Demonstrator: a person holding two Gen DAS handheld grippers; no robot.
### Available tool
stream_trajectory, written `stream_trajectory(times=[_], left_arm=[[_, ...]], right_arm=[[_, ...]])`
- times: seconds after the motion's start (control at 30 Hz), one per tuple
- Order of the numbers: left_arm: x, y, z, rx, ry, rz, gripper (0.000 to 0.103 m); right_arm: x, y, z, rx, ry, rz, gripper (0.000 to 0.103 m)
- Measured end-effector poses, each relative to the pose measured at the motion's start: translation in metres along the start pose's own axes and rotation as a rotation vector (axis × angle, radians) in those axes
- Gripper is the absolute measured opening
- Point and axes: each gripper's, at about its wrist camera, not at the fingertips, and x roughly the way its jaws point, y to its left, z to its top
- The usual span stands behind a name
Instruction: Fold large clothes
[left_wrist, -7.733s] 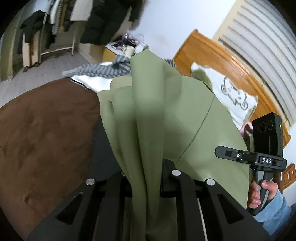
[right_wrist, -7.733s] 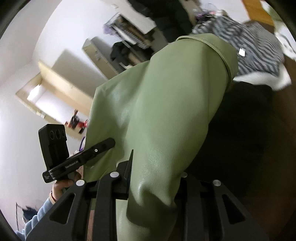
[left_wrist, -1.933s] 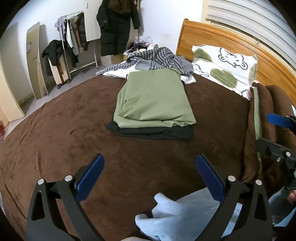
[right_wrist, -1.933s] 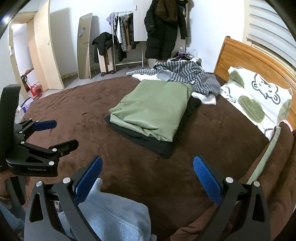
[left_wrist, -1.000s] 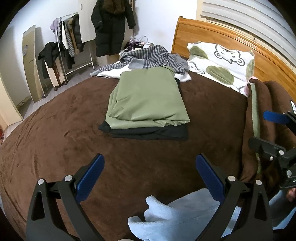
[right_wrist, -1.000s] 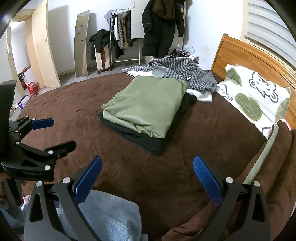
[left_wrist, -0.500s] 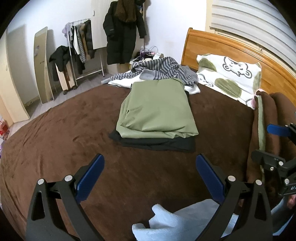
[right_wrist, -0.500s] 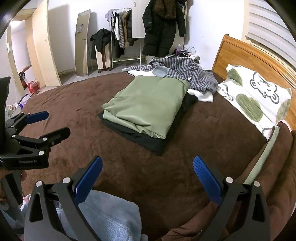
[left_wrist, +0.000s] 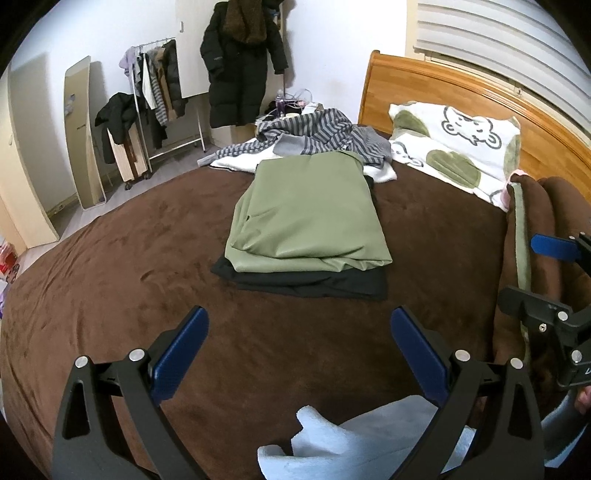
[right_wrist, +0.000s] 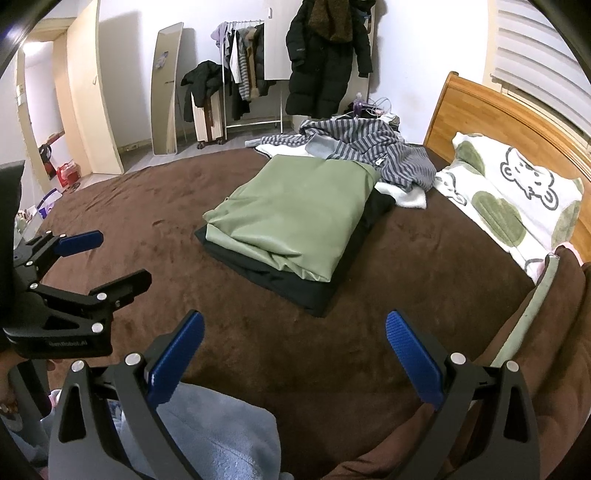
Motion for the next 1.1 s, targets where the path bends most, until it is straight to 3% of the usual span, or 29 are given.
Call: stream_trajectory(times=[1.1], left_arm=[[0.0027, -0.0097, 0.002, 0.012, 0.009, -0.021, 0.097]], right_arm=[[0.0014, 0.0007, -0.0009, 0.001, 0.0, 0.002, 0.097]])
